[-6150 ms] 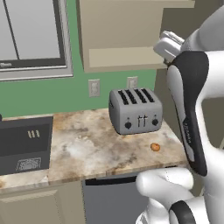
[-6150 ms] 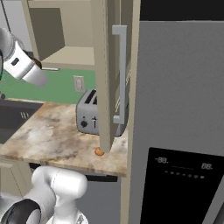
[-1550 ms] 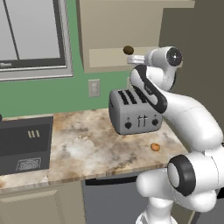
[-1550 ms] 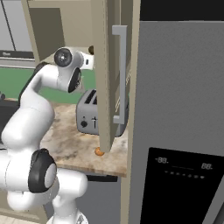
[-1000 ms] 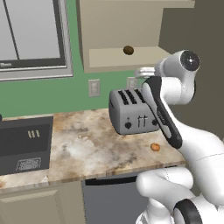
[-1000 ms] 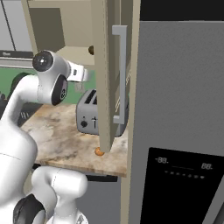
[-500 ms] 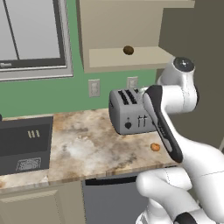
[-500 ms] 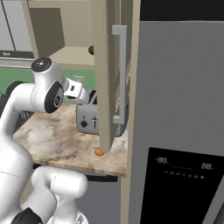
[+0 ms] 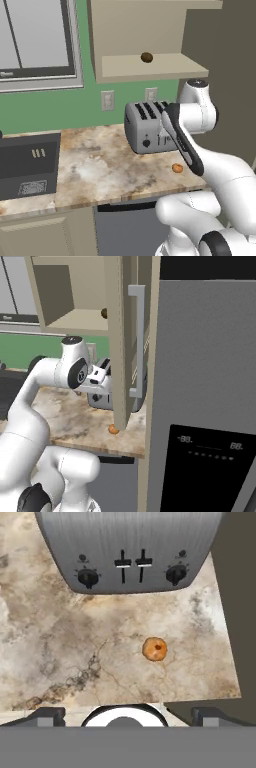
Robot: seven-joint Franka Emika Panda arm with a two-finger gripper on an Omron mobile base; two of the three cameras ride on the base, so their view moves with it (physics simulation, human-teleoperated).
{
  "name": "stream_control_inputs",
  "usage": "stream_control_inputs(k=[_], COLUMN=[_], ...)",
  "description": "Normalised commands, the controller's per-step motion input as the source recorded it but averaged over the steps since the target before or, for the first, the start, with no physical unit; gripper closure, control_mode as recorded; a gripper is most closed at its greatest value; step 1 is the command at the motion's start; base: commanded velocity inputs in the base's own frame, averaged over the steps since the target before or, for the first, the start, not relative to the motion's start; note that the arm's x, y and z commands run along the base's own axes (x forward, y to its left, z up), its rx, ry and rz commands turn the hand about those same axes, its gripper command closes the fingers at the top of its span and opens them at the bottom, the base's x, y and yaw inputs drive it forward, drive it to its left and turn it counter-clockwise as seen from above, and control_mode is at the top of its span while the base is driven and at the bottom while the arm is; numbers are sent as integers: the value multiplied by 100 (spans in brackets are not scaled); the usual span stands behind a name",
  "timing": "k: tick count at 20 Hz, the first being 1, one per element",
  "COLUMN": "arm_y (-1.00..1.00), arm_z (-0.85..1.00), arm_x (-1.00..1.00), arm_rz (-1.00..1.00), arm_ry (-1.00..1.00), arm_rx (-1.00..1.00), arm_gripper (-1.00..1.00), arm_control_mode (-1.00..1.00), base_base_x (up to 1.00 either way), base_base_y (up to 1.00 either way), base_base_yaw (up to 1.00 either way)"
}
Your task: Pick the kiwi, tangerine from the counter and place them in the cabinet. Then close the cabinet.
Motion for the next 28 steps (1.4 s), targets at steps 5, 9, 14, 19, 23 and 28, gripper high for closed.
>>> stream_control_inputs(k=[5,9,14,19,23,28], arm_y=[-21,-26,-22,-6,-1,-13], arm_z=[-66,-62,-52,-43,-37,-32], arm_x=[1,0,0,5,18,27], arm_rz=[0,0,0,0,0,0], arm_ry=[13,1,0,0,0,0], arm_rx=[0,0,0,0,0,3], arm_gripper=[-100,-100,-100,-100,-100,-100], arm_control_mode=[-100,-100,-100,-100,-100,-100], base_base_x=[0,0,0,0,0,0], base_base_y=[0,0,0,0,0,0], base_base_yaw=[0,0,0,0,0,0])
